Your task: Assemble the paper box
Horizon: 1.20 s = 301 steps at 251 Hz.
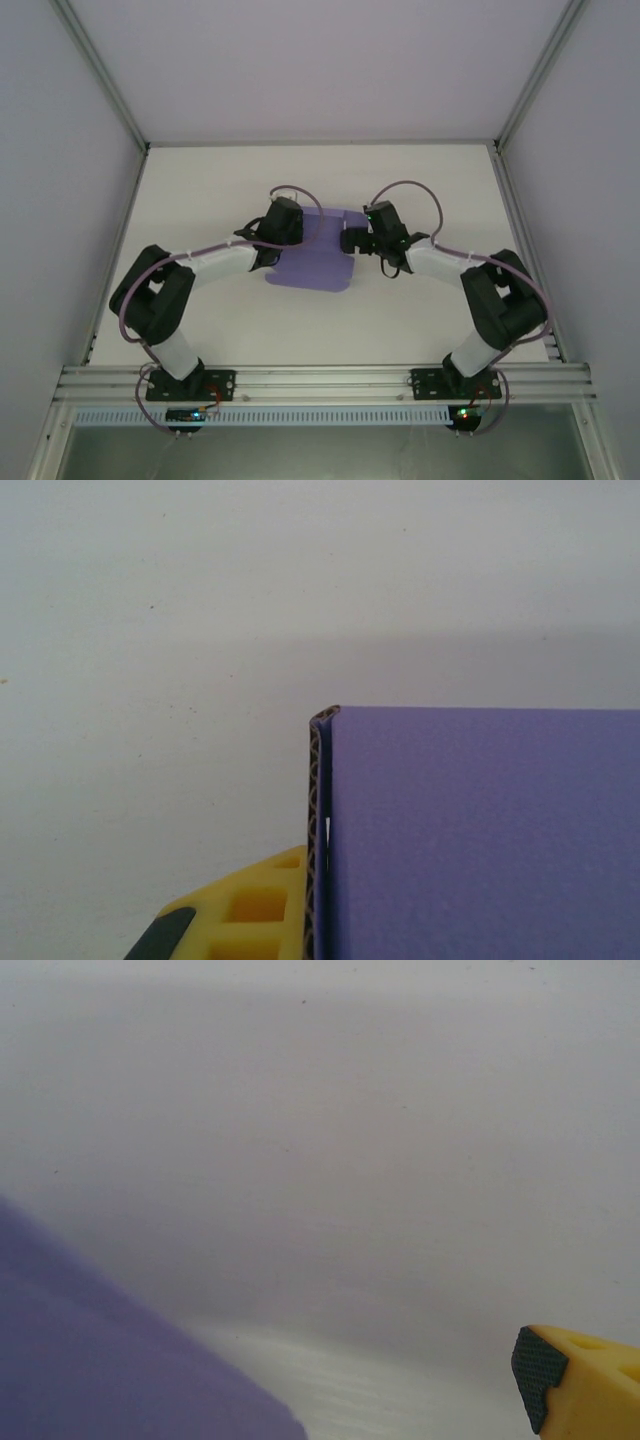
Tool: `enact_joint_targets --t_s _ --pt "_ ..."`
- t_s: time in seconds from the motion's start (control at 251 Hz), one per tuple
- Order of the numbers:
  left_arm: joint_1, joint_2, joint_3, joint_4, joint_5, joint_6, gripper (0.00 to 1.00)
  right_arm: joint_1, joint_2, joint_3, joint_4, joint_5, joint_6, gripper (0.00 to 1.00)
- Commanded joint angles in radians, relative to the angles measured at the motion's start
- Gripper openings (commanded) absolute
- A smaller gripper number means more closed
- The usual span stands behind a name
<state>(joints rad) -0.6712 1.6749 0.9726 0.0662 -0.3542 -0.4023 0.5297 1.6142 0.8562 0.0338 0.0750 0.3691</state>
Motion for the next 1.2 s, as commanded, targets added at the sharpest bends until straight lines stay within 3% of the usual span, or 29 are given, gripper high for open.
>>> enact_joint_targets --t_s 0.0,0.22,0.459,0.722,0.922,1.054,1.197 --pt "-0.005 0.009 0.043 0.000 0.030 -0.023 0.00 0.036 0.044 0.054 0.042 0.099 -0.024 1.00" --pt "-0.005 0.026 0.047 0.000 0.033 -0.048 0.00 0.092 0.122 0.130 -0.032 0.409 0.060 0.99" --pt "-0.005 0.030 0.052 -0.011 0.022 -0.057 0.00 0.126 0.123 0.132 -0.089 0.437 0.100 0.99" --pt "0.001 0.019 0.048 -0.032 0.004 -0.059 0.00 0.115 -0.147 -0.008 -0.097 0.355 -0.079 0.99" --pt "0.011 -0.016 0.028 -0.022 0.026 -0.050 0.00 0.041 -0.442 -0.148 -0.133 0.155 -0.212 0.99" --pt "0.013 -0.040 0.014 -0.010 0.056 -0.038 0.00 -0.116 -0.566 -0.210 -0.126 -0.060 -0.245 0.99" --pt "0.015 -0.056 -0.004 0.006 0.072 -0.029 0.00 -0.314 -0.519 -0.185 -0.174 -0.264 -0.255 0.94"
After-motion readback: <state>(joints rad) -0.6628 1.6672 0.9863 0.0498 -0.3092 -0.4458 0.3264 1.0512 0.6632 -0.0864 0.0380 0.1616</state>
